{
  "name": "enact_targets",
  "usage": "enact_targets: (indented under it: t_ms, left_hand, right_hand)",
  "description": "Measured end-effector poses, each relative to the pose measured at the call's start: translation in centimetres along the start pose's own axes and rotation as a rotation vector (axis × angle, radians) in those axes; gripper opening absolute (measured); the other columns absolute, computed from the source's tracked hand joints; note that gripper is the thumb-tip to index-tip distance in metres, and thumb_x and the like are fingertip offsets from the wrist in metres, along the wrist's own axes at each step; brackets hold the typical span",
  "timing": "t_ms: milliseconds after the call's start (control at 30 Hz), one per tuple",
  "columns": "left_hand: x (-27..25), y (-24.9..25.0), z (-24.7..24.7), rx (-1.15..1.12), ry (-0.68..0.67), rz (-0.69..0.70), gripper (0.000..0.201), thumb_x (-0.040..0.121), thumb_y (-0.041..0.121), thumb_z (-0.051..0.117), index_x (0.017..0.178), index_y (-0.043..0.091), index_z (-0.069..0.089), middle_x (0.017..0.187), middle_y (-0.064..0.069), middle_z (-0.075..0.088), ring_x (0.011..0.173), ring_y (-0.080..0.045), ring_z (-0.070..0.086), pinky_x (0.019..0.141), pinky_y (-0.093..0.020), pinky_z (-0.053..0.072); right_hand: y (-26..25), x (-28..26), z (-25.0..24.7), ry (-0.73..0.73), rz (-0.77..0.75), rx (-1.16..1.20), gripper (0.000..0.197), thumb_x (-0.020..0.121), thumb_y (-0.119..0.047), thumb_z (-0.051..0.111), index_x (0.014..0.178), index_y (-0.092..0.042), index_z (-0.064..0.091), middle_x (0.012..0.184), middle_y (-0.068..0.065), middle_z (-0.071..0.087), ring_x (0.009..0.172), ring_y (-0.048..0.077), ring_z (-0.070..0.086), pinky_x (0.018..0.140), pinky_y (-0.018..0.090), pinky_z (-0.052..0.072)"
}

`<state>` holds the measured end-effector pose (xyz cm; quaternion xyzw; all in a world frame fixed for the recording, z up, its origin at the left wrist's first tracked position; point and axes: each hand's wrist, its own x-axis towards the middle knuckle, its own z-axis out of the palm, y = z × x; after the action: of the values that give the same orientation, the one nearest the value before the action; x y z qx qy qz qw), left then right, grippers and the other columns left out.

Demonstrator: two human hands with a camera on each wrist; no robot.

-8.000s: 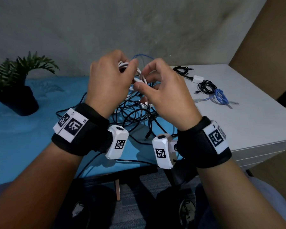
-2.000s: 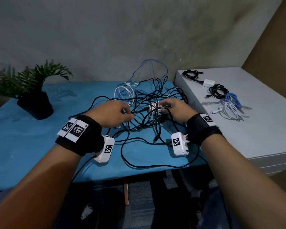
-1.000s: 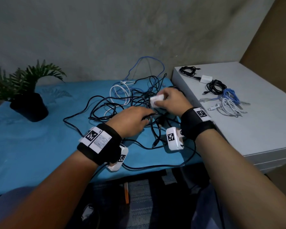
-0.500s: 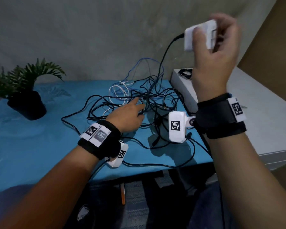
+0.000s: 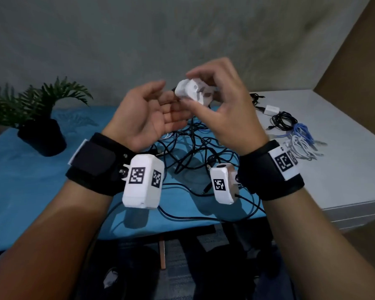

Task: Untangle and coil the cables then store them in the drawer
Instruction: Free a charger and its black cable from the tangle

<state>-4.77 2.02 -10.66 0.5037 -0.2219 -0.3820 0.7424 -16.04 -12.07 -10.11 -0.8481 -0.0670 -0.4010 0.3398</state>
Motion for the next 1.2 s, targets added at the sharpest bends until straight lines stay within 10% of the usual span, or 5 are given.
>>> enact_targets:
  t_ms: [200, 600, 867, 1067, 1200]
  left_hand:
    - [0.2, 0.2, -0.7, 0.073, 0.055, 0.102, 0.038, 0.107, 0.021, 0.045, 0.129, -0.006, 0.059, 0.114, -0.020, 0.071, 0.096, -0.020, 0.069, 0.079, -0.031, 0.059]
    - [-1.4, 0.4, 1.1, 0.530, -0.003, 0.312, 0.036, 0.108, 0.028, 0.045, 0.084, 0.005, 0.060, 0.051, -0.006, 0.054, 0.060, -0.025, 0.061, 0.058, -0.024, 0.049]
    - [-2.4, 2.5, 0.4, 0.286, -0.081, 0.591, 0.037, 0.109, 0.025, 0.032, 0.082, 0.011, 0.053, 0.048, 0.005, 0.056, 0.060, -0.021, 0.064, 0.065, -0.033, 0.052]
    - [-0.7, 0.8, -0.3, 0.728, -0.001, 0.373, 0.019, 0.109, 0.009, 0.037, 0.113, 0.007, 0.056, 0.069, -0.002, 0.068, 0.065, -0.016, 0.063, 0.061, -0.022, 0.048]
    - [0.7, -2.9, 0.1, 0.717, 0.056, 0.268, 0.014, 0.106, 0.025, 0.048, 0.101, 0.014, 0.054, 0.057, 0.005, 0.048, 0.051, -0.014, 0.045, 0.056, -0.032, 0.042]
  right_hand:
    - [-0.6, -0.8, 1.2, -0.114, 0.047, 0.096, 0.024, 0.095, -0.022, 0.066, 0.116, -0.010, 0.063, 0.113, 0.004, 0.057, 0.109, 0.011, 0.058, 0.099, 0.029, 0.048]
    - [3.8, -1.8, 4.3, -0.172, 0.400, 0.209, 0.059, 0.094, -0.010, 0.051, 0.147, -0.032, 0.037, 0.116, -0.005, 0.070, 0.109, 0.019, 0.067, 0.099, 0.052, 0.052]
    - [6.8, -2.4, 3.6, -0.250, 0.675, 0.173, 0.033, 0.105, -0.029, 0.054, 0.136, -0.019, 0.050, 0.120, -0.011, 0.067, 0.113, 0.003, 0.061, 0.104, 0.030, 0.045]
    - [5.5, -0.8, 3.6, -0.051, 0.465, 0.186, 0.028, 0.109, -0.026, 0.045, 0.110, -0.009, 0.068, 0.099, -0.005, 0.076, 0.099, 0.003, 0.070, 0.090, 0.018, 0.052]
    - [5.2, -0.6, 3.8, -0.045, 0.397, 0.121, 0.038, 0.106, -0.031, 0.048, 0.101, -0.002, 0.070, 0.092, 0.009, 0.075, 0.091, 0.022, 0.070, 0.083, 0.044, 0.056]
